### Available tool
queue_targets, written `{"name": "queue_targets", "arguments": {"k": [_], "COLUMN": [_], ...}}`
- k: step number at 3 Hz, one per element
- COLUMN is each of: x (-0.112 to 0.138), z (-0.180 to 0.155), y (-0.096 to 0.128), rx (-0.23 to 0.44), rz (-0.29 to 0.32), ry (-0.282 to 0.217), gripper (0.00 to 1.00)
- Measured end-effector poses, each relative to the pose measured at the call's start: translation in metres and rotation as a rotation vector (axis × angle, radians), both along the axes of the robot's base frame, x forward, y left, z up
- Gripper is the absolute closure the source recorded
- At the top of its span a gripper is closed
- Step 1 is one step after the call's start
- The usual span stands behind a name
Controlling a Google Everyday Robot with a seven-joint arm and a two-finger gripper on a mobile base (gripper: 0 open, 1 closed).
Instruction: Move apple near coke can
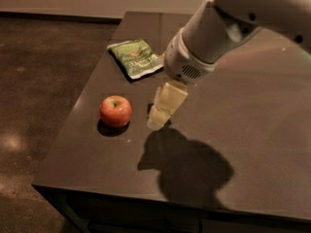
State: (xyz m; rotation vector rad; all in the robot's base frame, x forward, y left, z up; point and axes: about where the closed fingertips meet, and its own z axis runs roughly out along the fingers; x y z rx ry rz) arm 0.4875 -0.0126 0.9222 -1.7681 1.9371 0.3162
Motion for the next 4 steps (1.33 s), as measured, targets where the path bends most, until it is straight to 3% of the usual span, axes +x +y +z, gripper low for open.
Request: {"name": "queue_targets", "arguments": {"k": [2,4], "x": [0.000,-0.004], "z": [-0.032,-0.052], "y": [0.058,0.094], "rx": [0.111,0.158], "rz": [0.051,0.100], "ry": [0.024,0.023], "gripper": [0.00,0.00]}}
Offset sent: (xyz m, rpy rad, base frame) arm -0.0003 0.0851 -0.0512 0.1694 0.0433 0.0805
